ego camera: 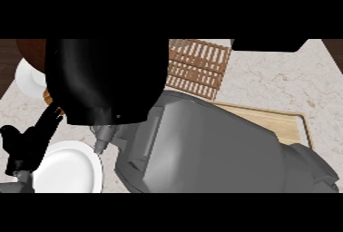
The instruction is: Pick the cupcake from the tray and place it in the tiered shelf
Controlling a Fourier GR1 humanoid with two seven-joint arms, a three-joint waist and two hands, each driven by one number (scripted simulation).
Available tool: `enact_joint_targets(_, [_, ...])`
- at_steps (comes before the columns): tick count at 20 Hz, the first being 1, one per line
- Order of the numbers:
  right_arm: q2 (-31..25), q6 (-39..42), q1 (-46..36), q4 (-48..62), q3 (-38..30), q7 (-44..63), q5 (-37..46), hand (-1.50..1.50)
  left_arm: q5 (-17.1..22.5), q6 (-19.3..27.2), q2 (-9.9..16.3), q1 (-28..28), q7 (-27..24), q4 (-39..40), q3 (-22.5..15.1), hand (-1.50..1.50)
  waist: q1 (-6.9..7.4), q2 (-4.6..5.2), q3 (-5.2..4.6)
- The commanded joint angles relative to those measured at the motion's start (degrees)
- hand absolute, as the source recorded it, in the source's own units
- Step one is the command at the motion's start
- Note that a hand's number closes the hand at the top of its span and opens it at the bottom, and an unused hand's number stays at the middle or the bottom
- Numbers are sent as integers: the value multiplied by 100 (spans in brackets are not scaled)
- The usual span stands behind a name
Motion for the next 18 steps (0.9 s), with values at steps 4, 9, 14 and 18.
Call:
enact_joint_targets(4, [83, 732, -1048, 1003, -662, 1103, 234, 150, -58, 89, -83, 34, -26, 65, 29, 0, -127, 24, 3])
enact_joint_targets(9, [83, 936, -1604, 1755, -988, 854, 230, 150, -27, 8, -60, 152, -109, -61, 77, 0, -76, 43, 0])
enact_joint_targets(14, [60, 894, -1870, 2448, -1324, 626, 563, 150, -2, -80, -9, 249, 4, -215, 79, 0, -60, 47, 3])
enact_joint_targets(18, [-125, 901, -1897, 3046, -1540, 91, 729, 150, -5, 53, -33, 149, 343, -521, 77, 0, -61, 61, 10])
